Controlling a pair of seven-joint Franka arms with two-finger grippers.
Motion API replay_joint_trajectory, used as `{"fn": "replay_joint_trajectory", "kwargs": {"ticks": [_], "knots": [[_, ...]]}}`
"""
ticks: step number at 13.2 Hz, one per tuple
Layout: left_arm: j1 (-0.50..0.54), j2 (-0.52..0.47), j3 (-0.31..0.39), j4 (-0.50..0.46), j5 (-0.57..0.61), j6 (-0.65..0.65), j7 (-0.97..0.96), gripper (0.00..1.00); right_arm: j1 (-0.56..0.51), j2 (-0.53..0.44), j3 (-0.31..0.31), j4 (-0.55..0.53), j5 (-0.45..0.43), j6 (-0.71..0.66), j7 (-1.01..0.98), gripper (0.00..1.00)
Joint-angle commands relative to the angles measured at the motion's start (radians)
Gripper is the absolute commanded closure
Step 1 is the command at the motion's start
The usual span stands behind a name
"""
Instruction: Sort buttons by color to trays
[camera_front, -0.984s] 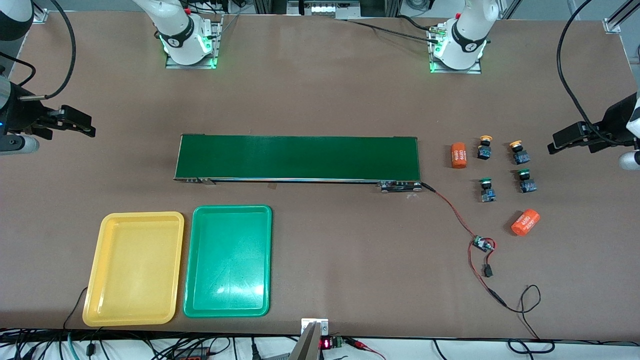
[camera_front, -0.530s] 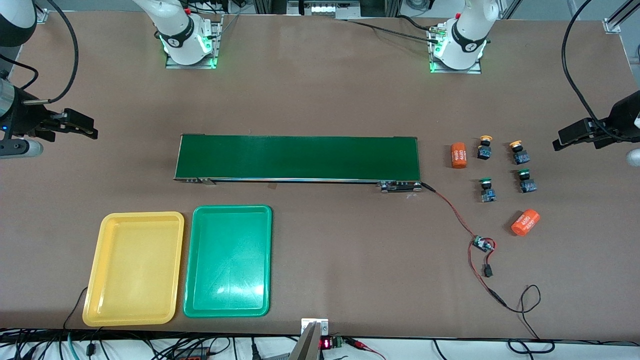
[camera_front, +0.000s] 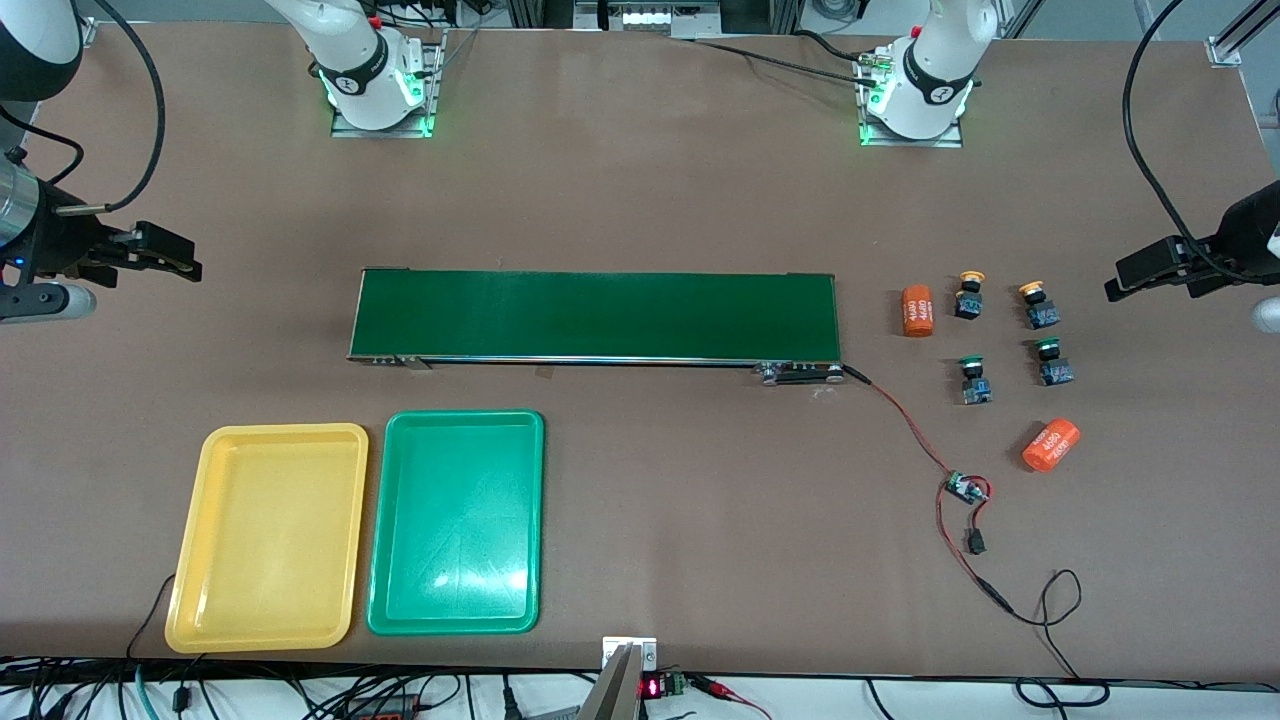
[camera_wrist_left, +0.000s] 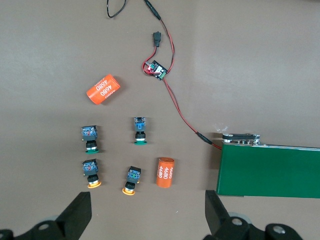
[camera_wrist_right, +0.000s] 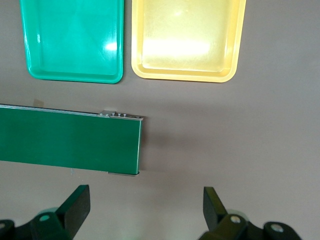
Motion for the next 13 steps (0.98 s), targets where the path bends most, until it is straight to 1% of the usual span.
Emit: {"fn": "replay_joint_trajectory", "kwargs": {"ticks": [1,7,10,12,13], "knots": [[0.004,0.007,-0.005,-0.014,0.024,-0.014,-0.024,0.00,0.002,0.009,0.003,0.020,0.004,-0.005,-0.001,0.00],[0.004,0.133,-0.001,-0.008,0.018,-0.002,-0.006,0.00,0.007,0.009,0.002,0.018,0.001,-0.005,-0.003,0.00],[-0.011,0.235,0.002,0.037,0.028,-0.003,-0.015,0.00,0.010,0.018,0.002,0.017,-0.001,-0.008,-0.004,0.00],[0.001,0.313,-0.001,0.028,0.015,0.024,-0.018,0.00,0.010,0.020,0.002,0.017,-0.002,-0.008,-0.006,0.00],[0.005,0.355,-0.002,0.014,0.013,0.068,-0.020,0.00,0.008,0.020,0.002,0.022,-0.010,-0.009,-0.006,0.00]]}}
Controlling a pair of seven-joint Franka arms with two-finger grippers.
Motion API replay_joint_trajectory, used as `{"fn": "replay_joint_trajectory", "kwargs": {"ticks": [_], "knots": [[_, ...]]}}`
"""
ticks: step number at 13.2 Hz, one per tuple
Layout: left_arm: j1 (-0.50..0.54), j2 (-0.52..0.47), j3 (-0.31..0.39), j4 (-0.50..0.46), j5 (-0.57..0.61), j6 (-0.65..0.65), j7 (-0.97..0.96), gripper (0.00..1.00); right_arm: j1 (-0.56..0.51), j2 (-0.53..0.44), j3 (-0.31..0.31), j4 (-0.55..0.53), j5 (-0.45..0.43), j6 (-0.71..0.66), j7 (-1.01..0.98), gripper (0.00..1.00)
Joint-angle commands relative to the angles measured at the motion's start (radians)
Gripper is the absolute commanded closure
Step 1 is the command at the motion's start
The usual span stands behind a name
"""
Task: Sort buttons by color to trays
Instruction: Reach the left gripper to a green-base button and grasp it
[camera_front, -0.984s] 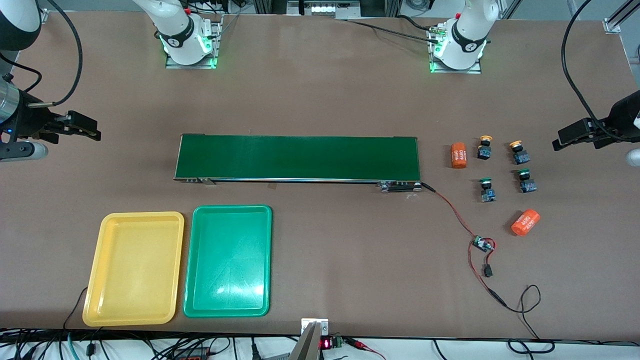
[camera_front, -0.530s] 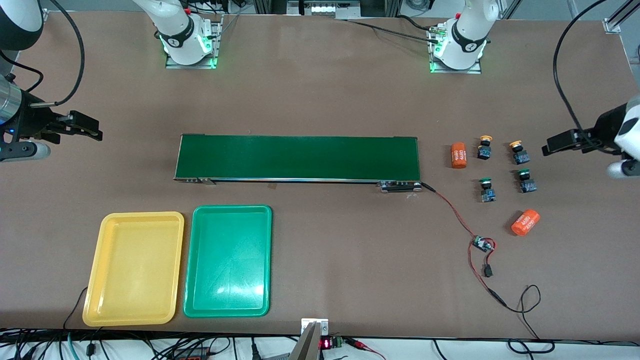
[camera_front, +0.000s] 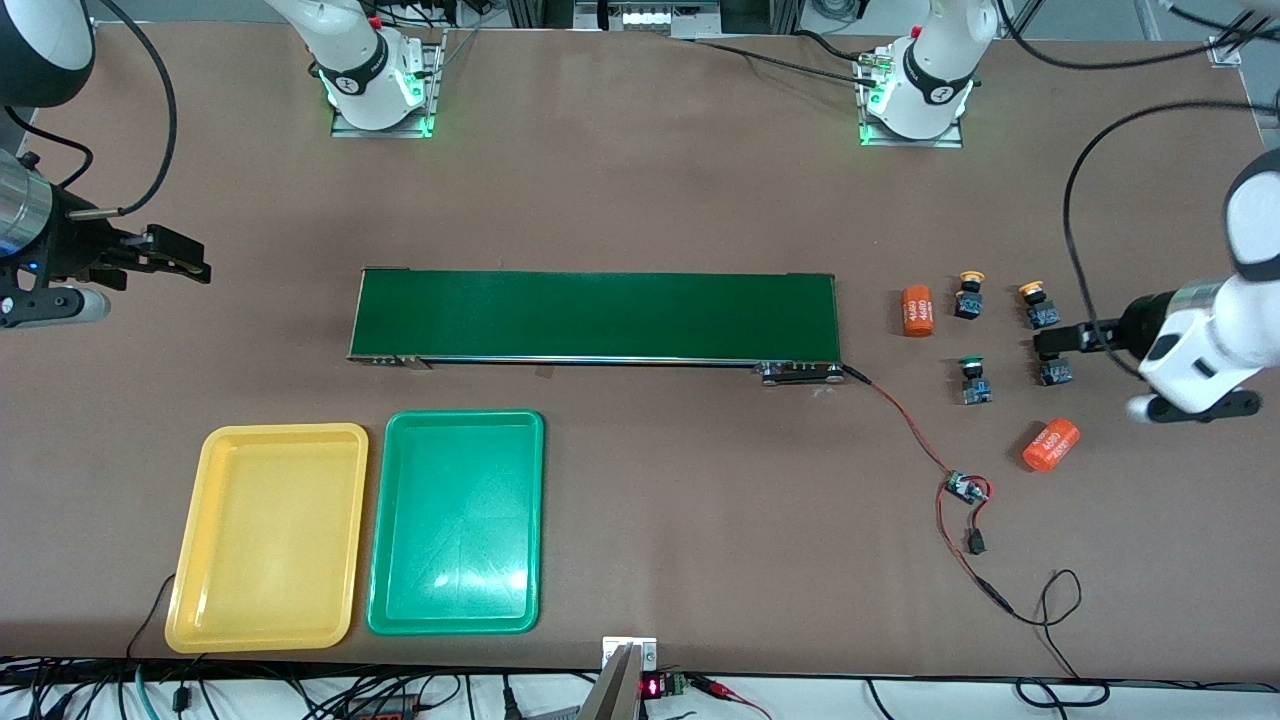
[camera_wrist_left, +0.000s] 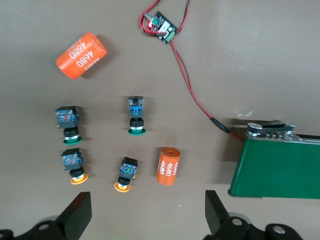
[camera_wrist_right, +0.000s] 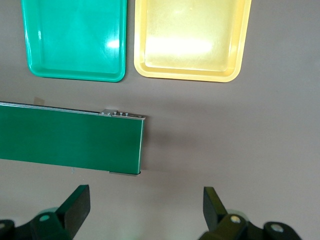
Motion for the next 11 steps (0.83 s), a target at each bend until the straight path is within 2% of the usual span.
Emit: {"fn": "replay_joint_trajectory", "kwargs": {"ticks": [1,5,8,11], "knots": [[-0.001,0.118,-0.003,0.017,0.019,0.081,-0.007,0.00,-0.001,0.009,0.001,0.020,-0.019,-0.008,-0.006,0.00],[0.009,0.177,-0.004,-0.061,0.018,0.170,-0.018,0.00,-0.004,0.024,0.000,0.018,-0.007,-0.012,-0.004,0.00],[0.013,0.177,-0.003,-0.187,0.018,0.317,-0.018,0.00,0.001,0.026,0.000,0.017,-0.005,-0.017,-0.004,0.00],[0.022,0.186,-0.003,-0.272,0.019,0.446,-0.007,0.00,-0.003,0.026,0.000,0.015,-0.005,-0.014,-0.007,0.00]]}}
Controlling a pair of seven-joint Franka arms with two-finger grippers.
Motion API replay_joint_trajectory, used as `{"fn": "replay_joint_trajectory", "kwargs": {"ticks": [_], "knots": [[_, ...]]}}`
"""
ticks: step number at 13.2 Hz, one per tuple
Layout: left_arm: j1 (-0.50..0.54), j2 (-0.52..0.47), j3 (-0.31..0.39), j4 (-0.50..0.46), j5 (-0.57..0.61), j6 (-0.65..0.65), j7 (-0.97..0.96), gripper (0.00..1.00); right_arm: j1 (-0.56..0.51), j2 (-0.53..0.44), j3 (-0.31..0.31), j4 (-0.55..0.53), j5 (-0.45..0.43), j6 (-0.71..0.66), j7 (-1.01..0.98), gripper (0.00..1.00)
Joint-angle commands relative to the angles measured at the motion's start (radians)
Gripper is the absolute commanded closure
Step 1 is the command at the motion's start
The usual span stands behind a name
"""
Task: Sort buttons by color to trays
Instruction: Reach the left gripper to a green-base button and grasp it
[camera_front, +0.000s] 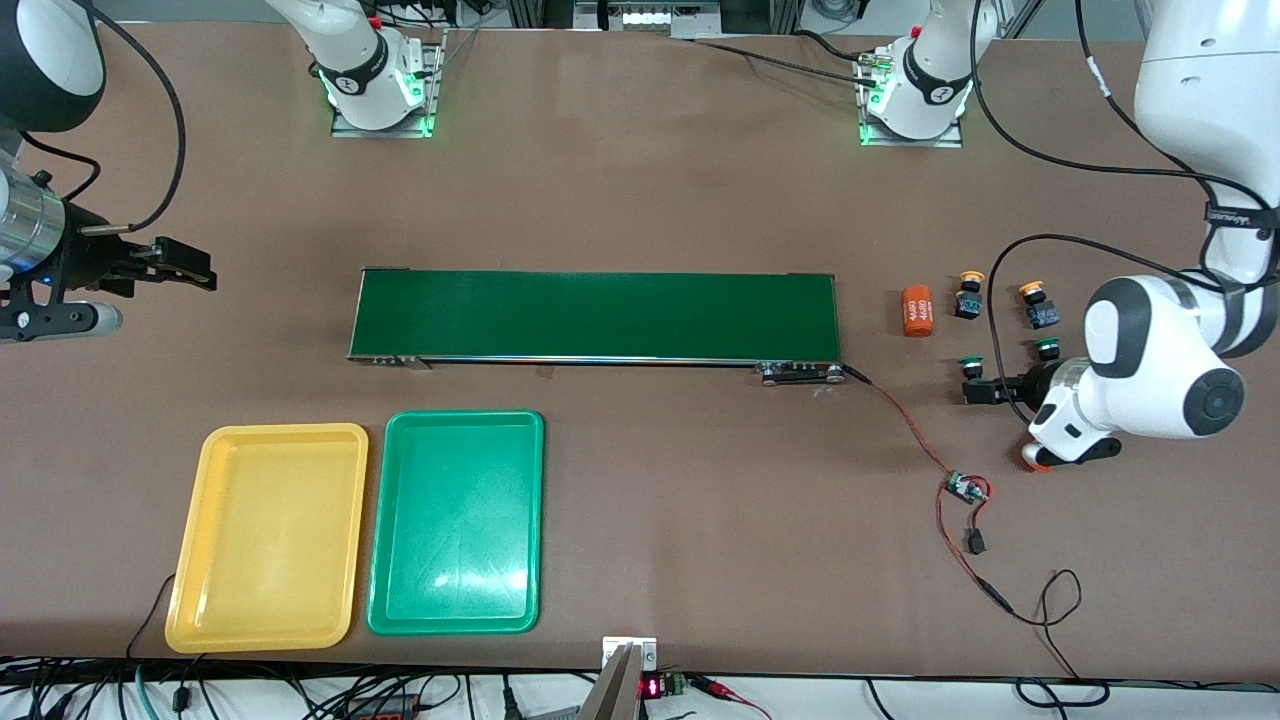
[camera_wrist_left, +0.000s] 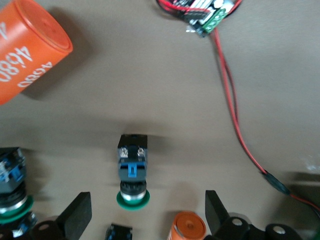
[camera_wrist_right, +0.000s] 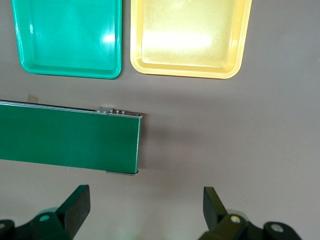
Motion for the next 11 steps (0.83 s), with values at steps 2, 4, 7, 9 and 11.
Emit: {"fn": "replay_joint_trajectory", "kwargs": {"ticks": [2,4,7,9,11], "knots": [[0.018,0.012,-0.005,-0.072,0.019,0.104,0.004,0.00,-0.001,0.009,0.002,0.014,0.001,-0.014,-0.007,0.00],[0.018,0.041,-0.002,-0.068,0.025,0.115,-0.002,0.00,-0.001,0.009,0.002,0.014,0.001,-0.011,-0.007,0.00],[0.009,0.049,-0.002,-0.061,0.028,0.112,-0.002,0.22,-0.005,0.009,0.002,0.014,0.001,-0.017,-0.010,0.00],[0.012,0.048,-0.002,-0.063,0.028,0.106,-0.005,0.52,-0.005,0.011,0.002,0.014,0.003,-0.016,-0.009,0.00],[0.018,0.049,-0.002,-0.063,0.028,0.103,-0.007,0.69,-0.005,0.011,0.002,0.014,0.003,-0.017,-0.010,0.00]]}}
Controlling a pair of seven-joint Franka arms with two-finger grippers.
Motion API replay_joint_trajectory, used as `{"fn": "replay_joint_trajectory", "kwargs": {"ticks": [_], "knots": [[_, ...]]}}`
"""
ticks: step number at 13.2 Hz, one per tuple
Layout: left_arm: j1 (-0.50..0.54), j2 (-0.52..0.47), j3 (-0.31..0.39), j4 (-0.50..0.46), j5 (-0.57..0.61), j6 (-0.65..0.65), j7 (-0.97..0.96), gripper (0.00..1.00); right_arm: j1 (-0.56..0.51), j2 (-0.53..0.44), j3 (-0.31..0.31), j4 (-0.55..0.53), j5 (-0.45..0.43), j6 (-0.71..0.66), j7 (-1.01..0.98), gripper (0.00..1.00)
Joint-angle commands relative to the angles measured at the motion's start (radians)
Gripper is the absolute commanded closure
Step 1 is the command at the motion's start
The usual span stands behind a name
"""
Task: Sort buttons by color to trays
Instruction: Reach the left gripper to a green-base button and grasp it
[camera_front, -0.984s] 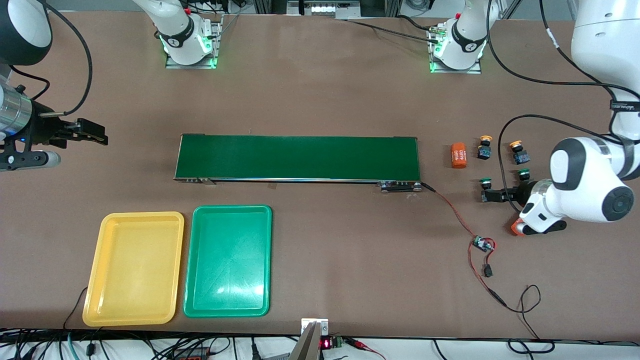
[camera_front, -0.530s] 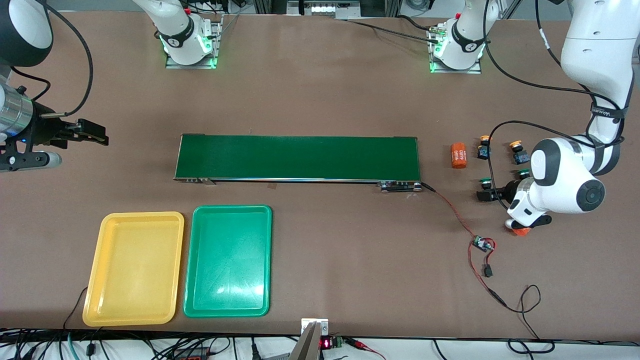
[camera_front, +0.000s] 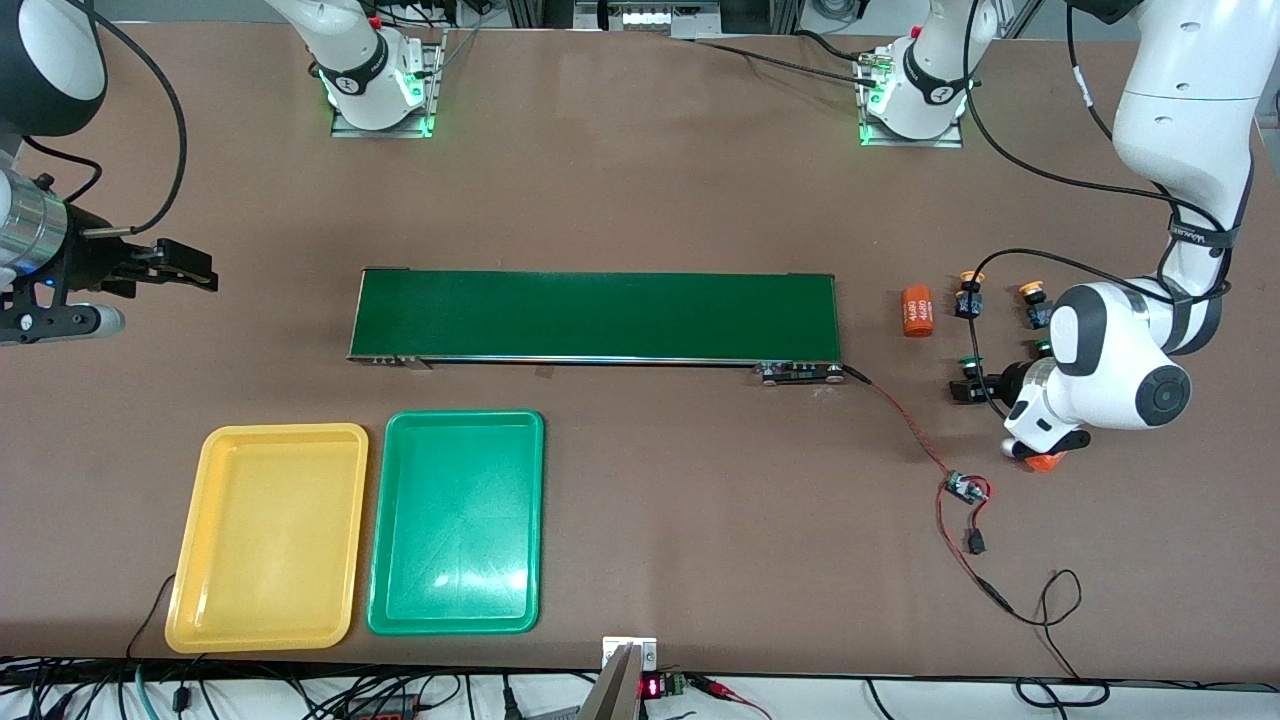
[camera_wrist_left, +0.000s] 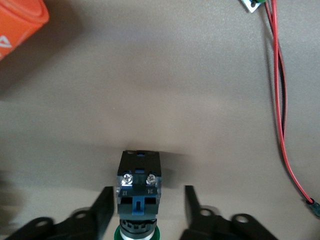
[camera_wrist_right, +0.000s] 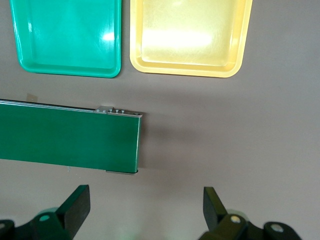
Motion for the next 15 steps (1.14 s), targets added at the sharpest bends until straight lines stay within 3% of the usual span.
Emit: {"fn": "replay_joint_trajectory", "kwargs": {"ticks": [1,4,7,9,15], "knots": [[0.018,-0.003,-0.003,0.007,0.028,-0.008,0.006,0.74,-0.004,0.010,0.002,0.014,0.003,-0.015,-0.014,0.00],[0.026,-0.007,-0.004,0.006,0.028,-0.015,0.038,0.87,-0.008,0.010,0.002,0.014,0.003,-0.015,-0.045,0.00],[-0.006,-0.044,-0.027,0.067,0.031,-0.150,0.050,0.91,-0.004,0.010,0.002,0.014,0.004,-0.015,-0.030,0.00],[-0.027,-0.065,-0.081,0.120,0.030,-0.253,0.037,0.93,-0.004,0.010,0.002,0.015,0.006,-0.015,-0.025,0.00],[-0.027,-0.105,-0.282,0.127,0.030,-0.261,0.043,0.95,-0.006,0.010,0.002,0.015,0.008,-0.015,-0.022,0.00]]}}
